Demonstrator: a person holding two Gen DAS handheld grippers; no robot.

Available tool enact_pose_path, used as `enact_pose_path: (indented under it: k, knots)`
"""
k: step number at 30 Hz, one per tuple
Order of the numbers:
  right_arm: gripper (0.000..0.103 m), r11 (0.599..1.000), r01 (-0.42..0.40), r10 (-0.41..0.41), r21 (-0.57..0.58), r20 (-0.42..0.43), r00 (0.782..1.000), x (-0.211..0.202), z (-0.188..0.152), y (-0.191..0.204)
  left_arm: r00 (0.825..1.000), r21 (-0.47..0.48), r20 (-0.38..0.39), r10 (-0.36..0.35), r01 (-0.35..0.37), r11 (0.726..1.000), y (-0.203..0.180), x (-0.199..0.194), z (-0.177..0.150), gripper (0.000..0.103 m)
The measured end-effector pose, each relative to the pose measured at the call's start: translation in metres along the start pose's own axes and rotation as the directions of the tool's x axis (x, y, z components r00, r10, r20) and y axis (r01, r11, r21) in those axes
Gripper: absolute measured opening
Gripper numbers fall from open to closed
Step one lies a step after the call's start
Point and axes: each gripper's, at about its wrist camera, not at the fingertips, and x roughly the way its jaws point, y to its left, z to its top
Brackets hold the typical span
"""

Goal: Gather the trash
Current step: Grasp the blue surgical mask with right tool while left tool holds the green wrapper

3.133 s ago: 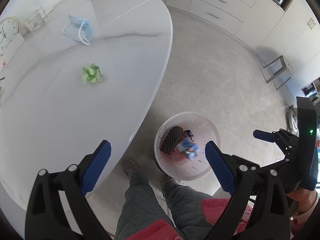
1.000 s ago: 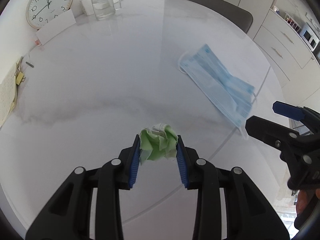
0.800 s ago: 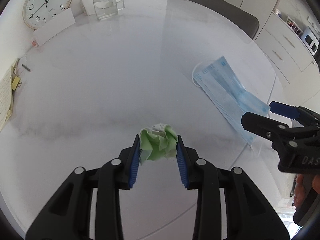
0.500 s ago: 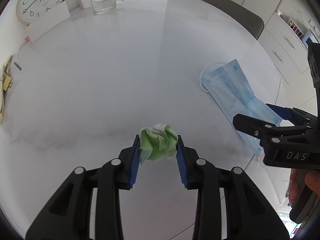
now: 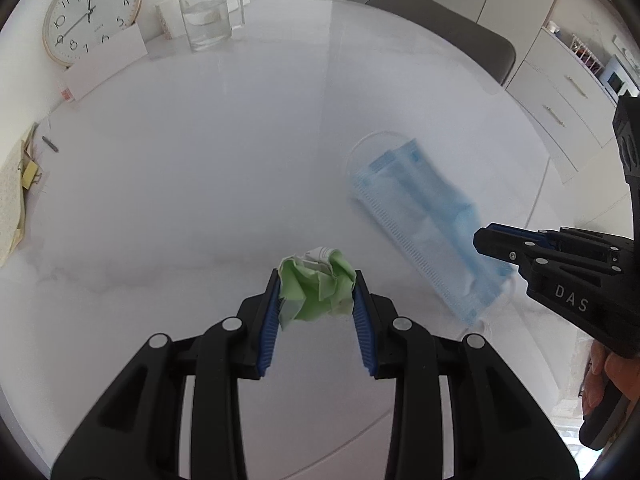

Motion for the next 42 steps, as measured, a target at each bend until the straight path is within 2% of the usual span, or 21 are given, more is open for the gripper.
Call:
enact_pose_path:
  k: [8,13,16,17,18,20,21,23,26,29,37,42]
  knots:
    - [0.009,0.999,-0.025,0.022,0.028,0.106,0.994,-0.069,-0.047,-0.004,0.998,0.046,0.057,-0.013,0.010,0.999,-0.041,-0.049,-0.031,0.033]
    - [0.009,0.998,-0.047,0.043,0.031,0.117,0.992,-0.086,-0.073,-0.010,0.998,0.043,0.062,-0.023,0.021,0.999,-0.063,-0.068,-0.053,0.033]
    - [0.012,0.999,-0.035,0.034,0.009,0.098,0.995,-0.086,-0.077,-0.009,0.998,0.020,0.051,-0.024,0.023,1.000,-0.062,-0.072,-0.060,0.033]
    - [0.016,0.999,-0.033,0.032,0.004,0.096,0.995,-0.086,-0.076,-0.009,0.998,0.015,0.051,-0.022,0.021,1.000,-0.061,-0.073,-0.061,0.033]
    - [0.019,0.999,-0.036,0.036,-0.001,0.092,0.995,-0.084,-0.074,-0.008,0.999,0.008,0.052,-0.011,0.011,1.000,-0.059,-0.074,-0.062,0.033]
    - [0.033,0.999,-0.037,0.038,-0.015,0.080,0.996,-0.077,-0.068,-0.006,0.999,0.002,0.051,-0.007,0.007,1.000,-0.056,-0.073,-0.061,0.033]
    - [0.036,0.999,-0.035,0.037,-0.028,0.074,0.997,-0.073,-0.065,-0.005,0.999,0.000,0.048,-0.003,0.003,1.000,-0.053,-0.072,-0.059,0.033]
    - [0.050,0.998,-0.032,0.036,-0.053,0.066,0.997,-0.063,-0.057,-0.001,0.999,0.008,0.043,0.010,-0.010,1.000,-0.048,-0.070,-0.056,0.033]
    - [0.066,0.997,-0.023,0.027,-0.072,0.051,0.998,-0.043,-0.041,0.006,0.999,0.019,0.042,0.019,-0.020,1.000,-0.042,-0.066,-0.051,0.033]
    - [0.078,0.996,-0.007,0.010,-0.085,0.033,0.999,-0.020,-0.024,0.010,0.999,0.018,0.032,0.009,-0.010,1.000,-0.032,-0.059,-0.042,0.033]
    - [0.080,0.988,0.023,-0.031,-0.154,-0.050,0.998,0.036,0.021,0.020,1.000,0.023,0.014,-0.006,0.005,1.000,-0.013,-0.036,-0.016,0.033]
    - [0.078,0.983,0.057,-0.076,-0.177,-0.099,0.992,0.058,0.028,0.020,1.000,0.006,0.002,-0.023,0.023,1.000,-0.003,-0.023,-0.006,0.034]
